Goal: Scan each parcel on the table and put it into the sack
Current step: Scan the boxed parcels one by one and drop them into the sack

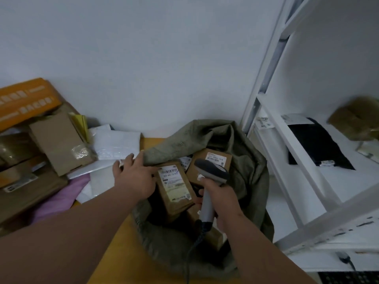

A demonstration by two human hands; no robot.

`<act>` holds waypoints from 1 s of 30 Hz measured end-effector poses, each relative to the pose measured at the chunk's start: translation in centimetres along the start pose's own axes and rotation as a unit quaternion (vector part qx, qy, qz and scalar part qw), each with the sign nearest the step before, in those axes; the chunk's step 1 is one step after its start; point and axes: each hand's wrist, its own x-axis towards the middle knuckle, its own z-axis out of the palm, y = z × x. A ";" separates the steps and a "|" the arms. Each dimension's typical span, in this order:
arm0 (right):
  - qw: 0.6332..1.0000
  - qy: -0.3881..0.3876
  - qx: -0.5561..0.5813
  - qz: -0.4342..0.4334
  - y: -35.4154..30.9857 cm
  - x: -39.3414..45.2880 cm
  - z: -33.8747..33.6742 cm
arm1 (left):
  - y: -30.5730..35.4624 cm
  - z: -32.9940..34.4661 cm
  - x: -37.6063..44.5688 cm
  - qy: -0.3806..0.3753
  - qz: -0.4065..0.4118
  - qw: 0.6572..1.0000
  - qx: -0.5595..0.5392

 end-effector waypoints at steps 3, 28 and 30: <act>1.000 -0.019 0.011 0.014 -0.4 1.4 0.4 | 0.0 0.1 1.8 -0.024 0.015 0.999 0.042; 0.997 -0.047 -0.041 -0.036 -3.2 -0.5 14.7 | -12.9 -3.7 3.3 0.103 -0.118 0.943 -0.294; 0.998 -0.032 -0.042 -0.044 -2.6 -2.0 17.9 | -16.6 -4.3 2.1 0.110 -0.136 0.942 -0.285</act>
